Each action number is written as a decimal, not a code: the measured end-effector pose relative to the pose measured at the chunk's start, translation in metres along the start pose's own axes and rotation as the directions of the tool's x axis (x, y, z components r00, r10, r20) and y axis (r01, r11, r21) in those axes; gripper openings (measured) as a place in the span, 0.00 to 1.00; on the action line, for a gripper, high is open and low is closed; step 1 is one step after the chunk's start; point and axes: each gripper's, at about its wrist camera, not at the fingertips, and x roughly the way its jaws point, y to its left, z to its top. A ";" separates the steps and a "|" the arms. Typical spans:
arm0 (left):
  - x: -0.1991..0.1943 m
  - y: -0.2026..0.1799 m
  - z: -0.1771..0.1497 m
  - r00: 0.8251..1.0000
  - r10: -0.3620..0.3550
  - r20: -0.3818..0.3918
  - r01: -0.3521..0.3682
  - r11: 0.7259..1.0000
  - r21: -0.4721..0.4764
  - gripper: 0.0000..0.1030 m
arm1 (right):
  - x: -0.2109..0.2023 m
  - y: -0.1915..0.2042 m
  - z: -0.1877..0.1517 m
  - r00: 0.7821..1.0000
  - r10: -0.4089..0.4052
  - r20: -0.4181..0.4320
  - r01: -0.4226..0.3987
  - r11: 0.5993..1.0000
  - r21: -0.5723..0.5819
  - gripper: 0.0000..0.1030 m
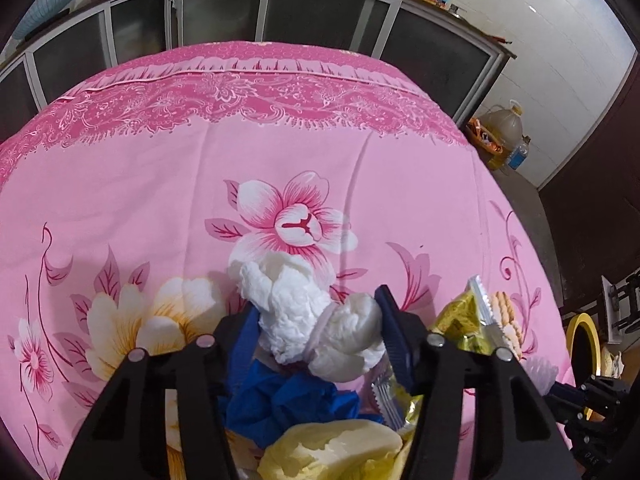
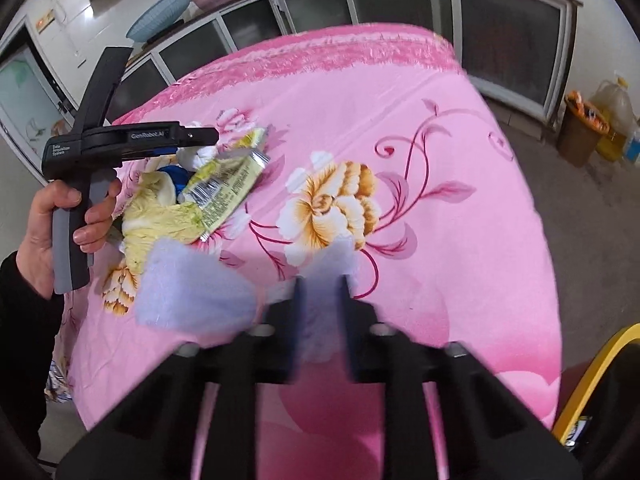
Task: Collect trash
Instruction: 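Carry the white bag and foam net over the bin and open both grippers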
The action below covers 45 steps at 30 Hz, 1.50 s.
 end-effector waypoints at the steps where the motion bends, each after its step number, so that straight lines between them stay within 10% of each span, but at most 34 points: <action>1: -0.006 0.002 0.000 1.000 -0.015 0.014 0.015 1.000 -0.016 0.50 | -0.004 0.002 -0.001 1.000 0.008 0.006 -0.008 1.000 -0.003 0.10; 45: -0.221 0.008 -0.151 0.946 -0.085 0.312 0.106 0.993 -0.048 0.50 | -0.171 0.001 -0.083 0.974 0.030 0.226 -0.037 0.999 0.026 0.06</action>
